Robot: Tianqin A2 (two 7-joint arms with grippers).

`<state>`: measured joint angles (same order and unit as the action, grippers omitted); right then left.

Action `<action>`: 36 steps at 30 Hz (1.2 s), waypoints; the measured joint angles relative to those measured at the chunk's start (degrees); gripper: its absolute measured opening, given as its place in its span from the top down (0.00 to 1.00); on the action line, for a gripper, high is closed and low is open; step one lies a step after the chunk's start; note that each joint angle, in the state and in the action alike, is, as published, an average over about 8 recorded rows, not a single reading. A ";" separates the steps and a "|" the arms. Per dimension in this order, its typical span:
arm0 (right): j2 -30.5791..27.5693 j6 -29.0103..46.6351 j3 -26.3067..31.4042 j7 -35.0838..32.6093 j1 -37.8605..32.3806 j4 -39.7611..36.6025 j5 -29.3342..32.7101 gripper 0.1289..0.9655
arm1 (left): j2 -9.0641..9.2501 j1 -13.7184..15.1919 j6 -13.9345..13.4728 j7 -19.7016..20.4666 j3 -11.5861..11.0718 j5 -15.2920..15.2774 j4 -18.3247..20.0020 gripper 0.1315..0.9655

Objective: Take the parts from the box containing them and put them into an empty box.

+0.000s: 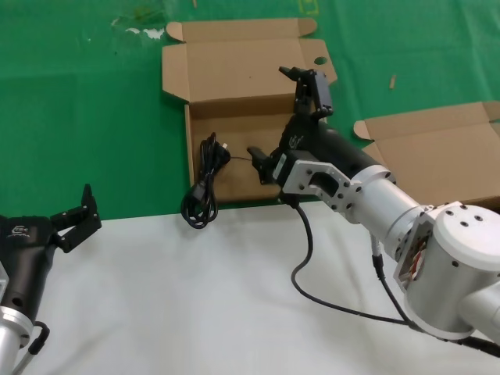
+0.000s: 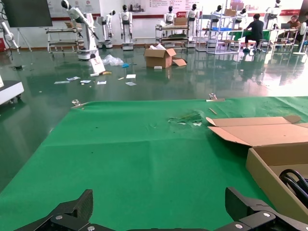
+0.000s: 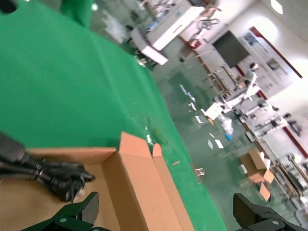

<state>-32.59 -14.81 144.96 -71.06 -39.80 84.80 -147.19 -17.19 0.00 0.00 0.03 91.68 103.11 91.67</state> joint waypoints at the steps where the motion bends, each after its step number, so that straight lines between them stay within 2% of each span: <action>1: 0.25 0.24 -0.85 1.14 0.64 0.11 0.71 0.00 | 0.00 0.00 0.00 0.00 0.00 0.00 0.00 0.00; 36: 9.17 8.80 -31.73 42.25 23.70 4.09 26.20 0.00 | 0.00 0.00 0.00 -0.01 0.00 0.02 0.00 0.00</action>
<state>-23.42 -6.01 113.23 -28.81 -16.11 88.89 -120.99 -17.19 0.00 0.00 0.01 91.68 103.12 91.67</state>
